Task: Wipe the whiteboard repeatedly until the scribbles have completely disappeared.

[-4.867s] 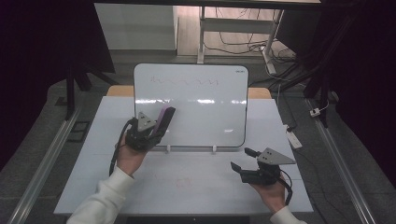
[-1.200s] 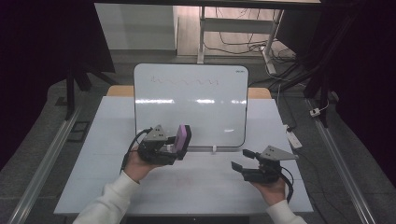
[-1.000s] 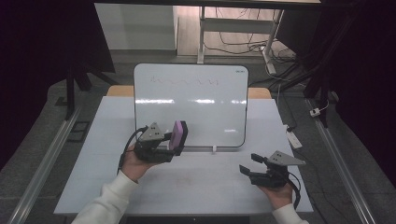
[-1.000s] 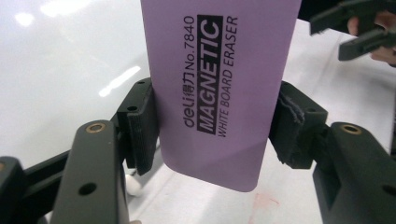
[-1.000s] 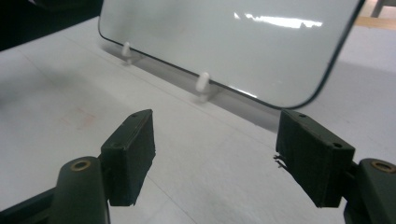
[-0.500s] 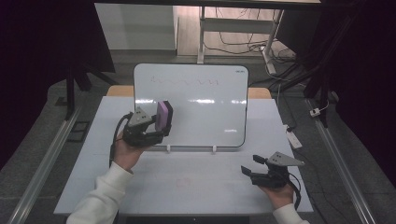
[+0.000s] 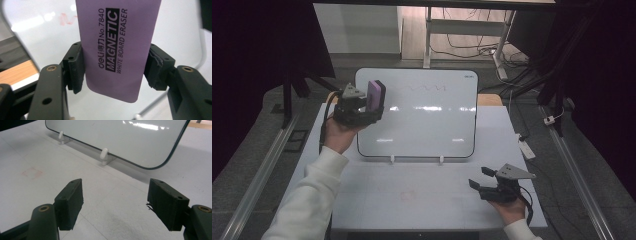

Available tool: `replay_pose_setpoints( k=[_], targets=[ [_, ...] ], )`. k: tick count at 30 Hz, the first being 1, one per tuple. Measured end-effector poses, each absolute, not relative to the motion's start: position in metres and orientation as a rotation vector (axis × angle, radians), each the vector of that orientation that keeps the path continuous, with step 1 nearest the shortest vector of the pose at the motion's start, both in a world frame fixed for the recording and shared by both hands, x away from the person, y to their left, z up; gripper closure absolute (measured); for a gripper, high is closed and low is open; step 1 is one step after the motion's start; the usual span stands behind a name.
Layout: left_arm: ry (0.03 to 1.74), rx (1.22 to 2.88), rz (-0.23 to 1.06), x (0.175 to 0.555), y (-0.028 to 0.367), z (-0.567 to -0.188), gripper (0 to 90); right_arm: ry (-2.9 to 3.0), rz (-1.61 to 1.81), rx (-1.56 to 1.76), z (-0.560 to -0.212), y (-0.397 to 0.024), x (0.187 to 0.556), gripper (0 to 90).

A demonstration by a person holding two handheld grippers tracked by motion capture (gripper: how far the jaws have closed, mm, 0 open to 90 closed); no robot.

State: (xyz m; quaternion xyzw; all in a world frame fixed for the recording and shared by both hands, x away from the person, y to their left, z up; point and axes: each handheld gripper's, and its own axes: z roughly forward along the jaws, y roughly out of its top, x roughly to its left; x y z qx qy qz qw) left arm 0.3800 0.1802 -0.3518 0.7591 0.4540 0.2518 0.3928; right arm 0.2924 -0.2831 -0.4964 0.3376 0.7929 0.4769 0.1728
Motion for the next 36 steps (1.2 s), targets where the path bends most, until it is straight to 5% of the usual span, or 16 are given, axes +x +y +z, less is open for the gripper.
replay_pose_setpoints(
  k=[14, 25, 36],
  targets=[
    [1.399, 2.098, 0.720, 0.431, 0.185, -0.355, 39.9, 2.267, 1.344, 0.956, -0.499, -0.282, 0.294, 28.0],
    [1.425, 2.164, 0.690, 0.445, 0.185, -0.358, 39.9, 2.270, 1.351, 0.938, -0.499, -0.280, 0.293, 27.9],
    [1.422, 2.241, 0.848, 0.448, 0.165, -0.359, 39.1, 2.281, 1.352, 0.926, -0.500, -0.278, 0.292, 27.9]
  ],
)
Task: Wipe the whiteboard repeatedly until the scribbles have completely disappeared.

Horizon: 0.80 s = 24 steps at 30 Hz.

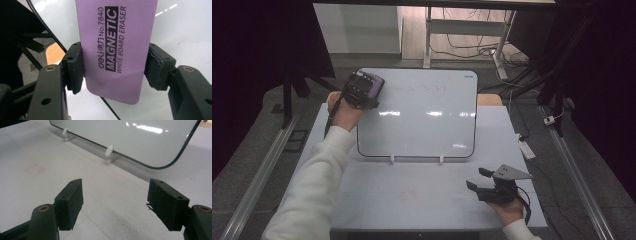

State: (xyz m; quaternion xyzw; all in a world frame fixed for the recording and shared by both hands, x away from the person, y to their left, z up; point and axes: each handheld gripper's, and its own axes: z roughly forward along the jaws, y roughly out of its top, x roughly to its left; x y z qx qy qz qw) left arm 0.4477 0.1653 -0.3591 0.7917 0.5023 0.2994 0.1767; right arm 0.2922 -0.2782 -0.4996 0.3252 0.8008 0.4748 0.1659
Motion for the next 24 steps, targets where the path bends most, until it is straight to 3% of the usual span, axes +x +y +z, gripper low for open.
replay_pose_setpoints(
  k=[19, 24],
  targets=[
    [1.292, 2.374, 0.849, 0.451, 0.156, -0.353, 39.9, 2.278, 1.364, 0.918, -0.499, -0.277, 0.292, 28.1],
    [1.277, 2.312, 0.834, 0.463, 0.156, -0.335, 39.8, 2.279, 1.369, 0.910, -0.499, -0.277, 0.292, 28.1]
  ],
)
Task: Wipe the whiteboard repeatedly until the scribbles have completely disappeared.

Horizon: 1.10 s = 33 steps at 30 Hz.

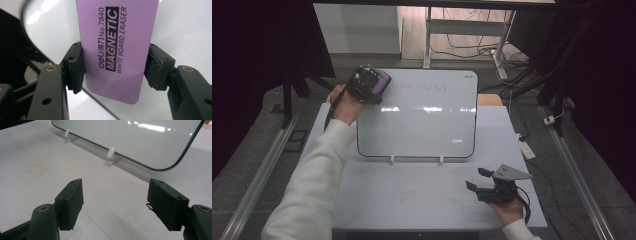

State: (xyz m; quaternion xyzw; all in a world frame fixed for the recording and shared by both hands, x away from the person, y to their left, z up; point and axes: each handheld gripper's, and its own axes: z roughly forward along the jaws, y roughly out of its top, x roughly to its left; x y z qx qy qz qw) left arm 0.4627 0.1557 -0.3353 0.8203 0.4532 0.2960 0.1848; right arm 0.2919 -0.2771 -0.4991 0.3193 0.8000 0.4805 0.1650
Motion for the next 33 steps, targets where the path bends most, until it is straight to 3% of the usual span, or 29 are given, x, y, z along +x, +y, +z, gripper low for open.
replay_pose_setpoints(
  k=[13, 20, 24, 33],
  targets=[
    [1.132, 2.295, 0.924, 0.467, 0.109, -0.334, 39.9, 2.282, 1.371, 0.909, -0.500, -0.278, 0.292, 28.1],
    [1.206, 2.212, 0.932, 0.467, 0.131, -0.326, 40.0, 2.276, 1.370, 0.911, -0.499, -0.279, 0.292, 28.2],
    [1.222, 2.160, 0.878, 0.467, 0.137, -0.326, 40.0, 2.275, 1.369, 0.909, -0.499, -0.279, 0.292, 28.2],
    [1.141, 2.160, 0.847, 0.470, 0.100, -0.333, 40.1, 2.273, 1.371, 0.909, -0.499, -0.279, 0.292, 28.2]
  ],
)
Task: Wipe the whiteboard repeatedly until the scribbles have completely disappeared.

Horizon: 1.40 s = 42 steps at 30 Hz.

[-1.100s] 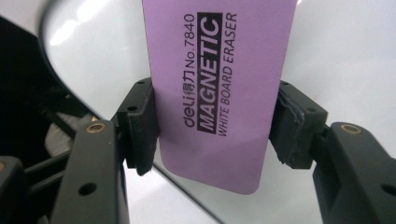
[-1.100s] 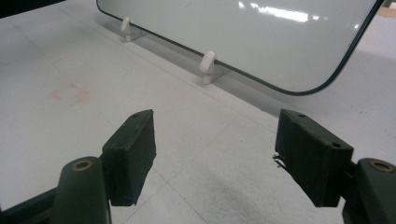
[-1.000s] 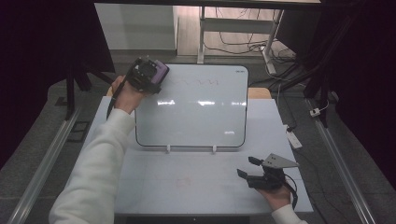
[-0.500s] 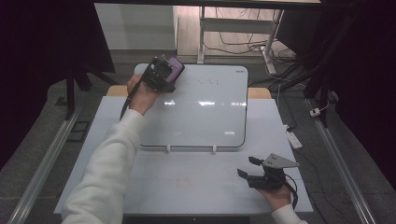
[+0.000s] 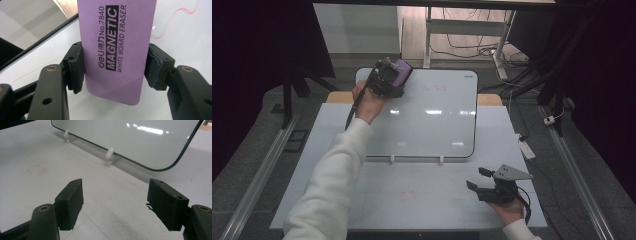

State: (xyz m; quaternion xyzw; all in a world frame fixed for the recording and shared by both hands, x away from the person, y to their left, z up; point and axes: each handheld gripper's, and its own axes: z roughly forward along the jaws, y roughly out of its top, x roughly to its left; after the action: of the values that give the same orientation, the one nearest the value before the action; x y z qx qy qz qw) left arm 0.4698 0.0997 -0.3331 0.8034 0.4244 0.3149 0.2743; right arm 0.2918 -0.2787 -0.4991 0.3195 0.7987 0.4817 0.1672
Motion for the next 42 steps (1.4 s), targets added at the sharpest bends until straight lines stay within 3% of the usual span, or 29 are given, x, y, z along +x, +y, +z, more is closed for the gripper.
replay_pose_setpoints(
  k=[9, 18, 33, 42],
  targets=[
    [1.065, 2.156, 0.795, 0.472, 0.072, -0.333, 40.1, 2.271, 1.373, 0.905, -0.499, -0.280, 0.292, 28.2],
    [1.152, 2.088, 0.776, 0.474, 0.103, -0.325, 40.2, 2.266, 1.372, 0.911, -0.499, -0.281, 0.292, 28.2],
    [0.991, 2.127, 0.729, 0.482, 0.020, -0.328, 40.1, 2.226, 1.363, 0.946, -0.497, -0.292, 0.290, 28.2],
    [1.024, 2.113, 0.746, 0.482, 0.035, -0.322, 40.1, 2.220, 1.359, 0.951, -0.497, -0.296, 0.288, 28.3]
  ],
)
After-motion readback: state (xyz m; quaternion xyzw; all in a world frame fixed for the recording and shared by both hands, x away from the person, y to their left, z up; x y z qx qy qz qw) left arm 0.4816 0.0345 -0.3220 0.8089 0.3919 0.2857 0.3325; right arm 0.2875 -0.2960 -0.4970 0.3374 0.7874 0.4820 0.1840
